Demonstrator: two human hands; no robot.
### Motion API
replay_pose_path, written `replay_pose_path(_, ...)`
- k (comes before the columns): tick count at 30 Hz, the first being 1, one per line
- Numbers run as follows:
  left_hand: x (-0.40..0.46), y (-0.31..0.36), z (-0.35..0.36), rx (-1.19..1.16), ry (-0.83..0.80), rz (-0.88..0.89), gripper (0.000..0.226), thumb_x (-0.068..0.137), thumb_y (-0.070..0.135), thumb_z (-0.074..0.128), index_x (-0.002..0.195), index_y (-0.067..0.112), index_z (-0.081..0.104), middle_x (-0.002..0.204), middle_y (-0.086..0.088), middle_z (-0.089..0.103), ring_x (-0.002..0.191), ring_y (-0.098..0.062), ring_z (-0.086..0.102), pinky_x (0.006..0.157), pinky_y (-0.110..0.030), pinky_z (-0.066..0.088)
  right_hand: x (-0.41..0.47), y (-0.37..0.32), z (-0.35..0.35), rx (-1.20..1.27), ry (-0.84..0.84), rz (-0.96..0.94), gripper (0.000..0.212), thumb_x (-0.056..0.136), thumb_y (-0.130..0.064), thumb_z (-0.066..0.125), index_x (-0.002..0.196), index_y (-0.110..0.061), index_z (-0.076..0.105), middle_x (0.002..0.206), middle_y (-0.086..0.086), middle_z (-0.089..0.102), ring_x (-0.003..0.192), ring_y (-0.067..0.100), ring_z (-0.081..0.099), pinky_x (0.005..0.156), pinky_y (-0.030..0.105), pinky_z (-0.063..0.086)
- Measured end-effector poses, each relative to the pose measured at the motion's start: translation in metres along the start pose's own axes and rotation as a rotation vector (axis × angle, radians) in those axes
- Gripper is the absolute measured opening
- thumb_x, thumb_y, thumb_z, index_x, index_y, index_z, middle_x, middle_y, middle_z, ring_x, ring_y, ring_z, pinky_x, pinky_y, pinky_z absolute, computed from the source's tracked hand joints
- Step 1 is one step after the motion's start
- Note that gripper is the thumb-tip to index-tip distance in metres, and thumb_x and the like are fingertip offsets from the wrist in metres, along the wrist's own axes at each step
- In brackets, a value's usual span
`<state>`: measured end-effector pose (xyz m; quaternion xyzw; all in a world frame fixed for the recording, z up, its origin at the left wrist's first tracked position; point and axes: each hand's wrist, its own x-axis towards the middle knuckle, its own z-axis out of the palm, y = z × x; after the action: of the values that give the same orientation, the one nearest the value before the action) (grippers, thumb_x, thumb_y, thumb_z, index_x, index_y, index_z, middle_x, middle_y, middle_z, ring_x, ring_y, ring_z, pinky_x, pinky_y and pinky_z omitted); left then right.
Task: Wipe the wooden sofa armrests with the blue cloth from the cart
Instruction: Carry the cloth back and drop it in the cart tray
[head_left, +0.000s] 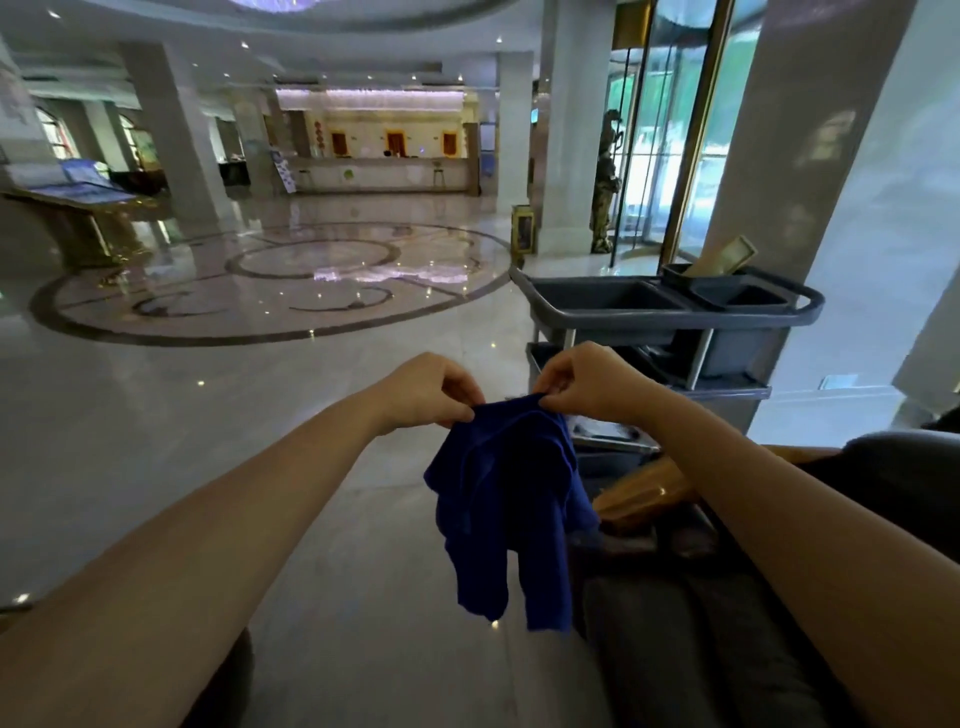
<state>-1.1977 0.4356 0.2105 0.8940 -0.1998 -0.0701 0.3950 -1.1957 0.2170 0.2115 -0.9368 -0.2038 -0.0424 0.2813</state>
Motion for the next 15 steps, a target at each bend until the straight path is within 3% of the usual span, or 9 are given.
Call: replay_pose_path(15, 0.340, -0.114, -0.132, -0.008, -0.031, 0.018, 0.017, 0.079, 0.000, 0.063, 0.084, 0.016, 0.067, 0.091, -0.007, 0.070, 0.083, -0.017, 0.067, 0.078, -0.031, 0.057, 0.346, 0.134, -0.016, 0.112, 0.029, 0.033, 0.012, 0.075, -0.011, 0.069, 0.074, -0.023, 0.069, 0.066, -0.012, 0.065, 0.057, -0.010, 0.060, 0.051, 0.001, 0.042)
